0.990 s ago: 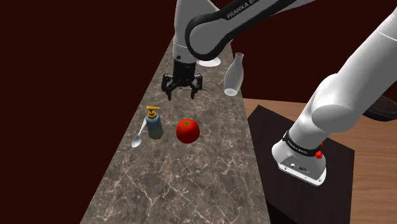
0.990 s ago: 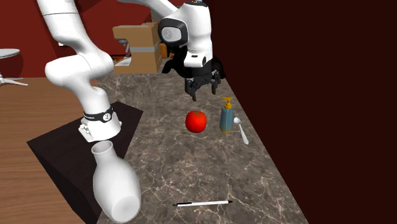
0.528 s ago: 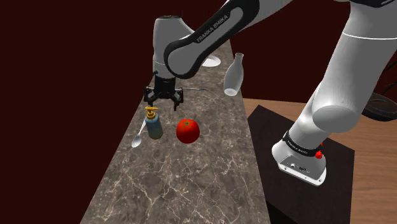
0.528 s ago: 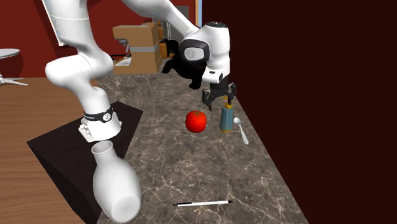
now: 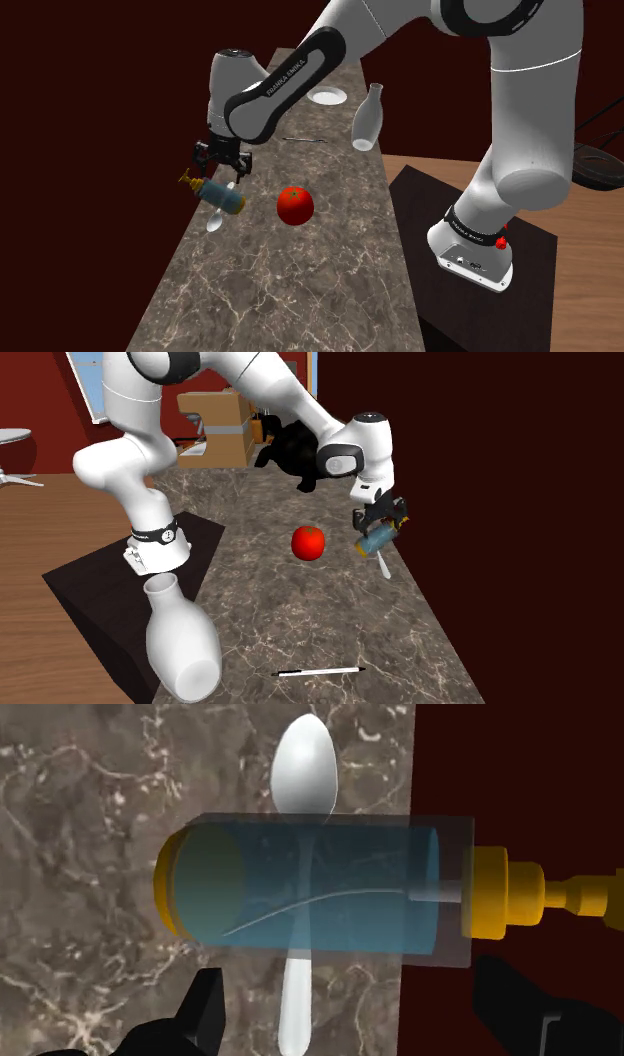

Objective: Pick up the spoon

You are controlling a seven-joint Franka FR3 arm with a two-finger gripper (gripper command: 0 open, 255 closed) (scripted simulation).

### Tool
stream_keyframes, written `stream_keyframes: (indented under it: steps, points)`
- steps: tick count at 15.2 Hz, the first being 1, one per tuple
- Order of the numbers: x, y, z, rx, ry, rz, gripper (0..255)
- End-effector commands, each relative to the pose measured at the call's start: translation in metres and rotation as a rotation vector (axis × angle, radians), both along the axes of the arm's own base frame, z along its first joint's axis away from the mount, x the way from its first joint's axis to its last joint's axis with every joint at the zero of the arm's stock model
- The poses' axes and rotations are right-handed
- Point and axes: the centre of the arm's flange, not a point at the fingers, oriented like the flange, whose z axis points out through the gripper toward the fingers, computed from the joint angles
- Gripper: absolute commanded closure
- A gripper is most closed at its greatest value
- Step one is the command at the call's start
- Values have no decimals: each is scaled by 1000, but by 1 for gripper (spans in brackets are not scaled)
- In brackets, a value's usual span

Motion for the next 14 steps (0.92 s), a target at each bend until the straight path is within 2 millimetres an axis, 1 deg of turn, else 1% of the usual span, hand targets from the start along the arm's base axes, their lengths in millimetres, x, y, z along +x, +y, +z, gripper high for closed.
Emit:
stream_keyframes:
  steps: [1,2,3,9,10,12,13,14]
  points:
    - [7,8,-35,-36,103,-25,0]
    - [16,13,-43,-31,106,-44,0]
    - [19,15,-46,-29,107,-51,0]
    - [19,15,-78,-29,107,-51,0]
    - [19,15,-86,-29,107,-51,0]
    - [19,15,-86,-29,107,-51,0]
    - [19,15,-87,-29,107,-51,255]
    - [19,15,-86,-29,107,-51,255]
